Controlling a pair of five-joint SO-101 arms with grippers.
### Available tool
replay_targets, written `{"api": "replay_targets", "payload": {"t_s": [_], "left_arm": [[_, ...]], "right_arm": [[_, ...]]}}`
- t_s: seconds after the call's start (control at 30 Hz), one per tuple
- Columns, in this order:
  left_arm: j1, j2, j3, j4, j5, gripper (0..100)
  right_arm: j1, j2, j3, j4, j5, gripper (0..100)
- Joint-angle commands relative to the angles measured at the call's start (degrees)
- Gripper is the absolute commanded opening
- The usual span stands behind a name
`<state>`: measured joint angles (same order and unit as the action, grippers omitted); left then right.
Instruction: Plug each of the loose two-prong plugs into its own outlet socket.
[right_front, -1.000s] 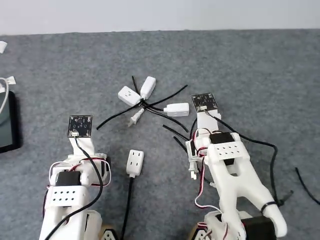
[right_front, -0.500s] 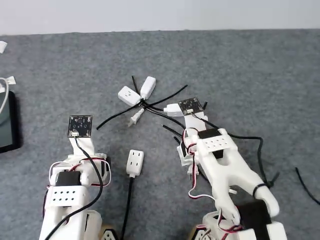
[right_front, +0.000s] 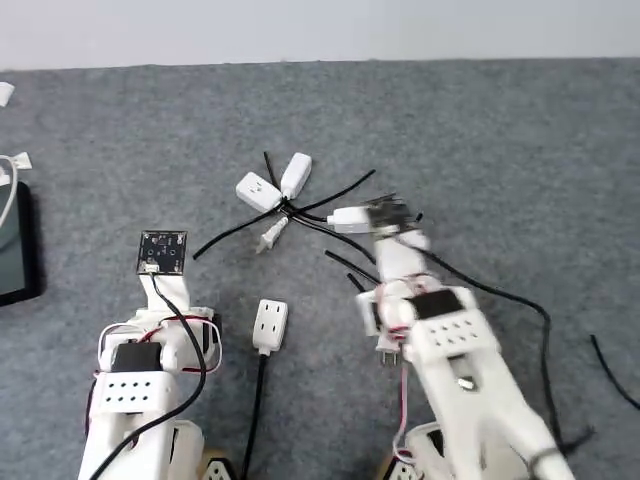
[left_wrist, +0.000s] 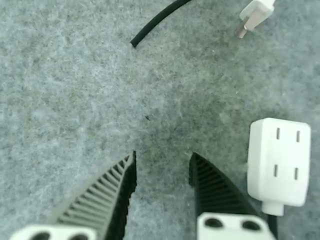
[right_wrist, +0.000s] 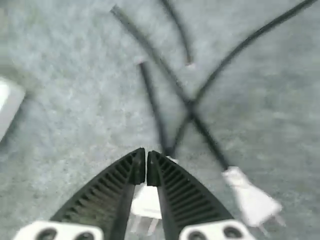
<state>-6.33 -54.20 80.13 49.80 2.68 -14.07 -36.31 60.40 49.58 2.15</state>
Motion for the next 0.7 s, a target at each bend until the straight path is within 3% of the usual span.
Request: {"api": "replay_targets", "payload": {"t_s": [0.0,0.4,0.67], "left_arm": [[0.44,-1.05,-0.13,-1.58,-0.7,11],[0.44,-1.05,-0.13,-1.76,-0.7,11],[0.44,-1.05,-0.04,-1.76,-0.7,11]], "right_arm": [[2.42,-3.65,0.18,-1.1,0.79,1.0],[1.1,13.49,-6.24,0.4,0.79,5.5],[0.84,16.57,-7.74,0.66,0.79,6.5]]}}
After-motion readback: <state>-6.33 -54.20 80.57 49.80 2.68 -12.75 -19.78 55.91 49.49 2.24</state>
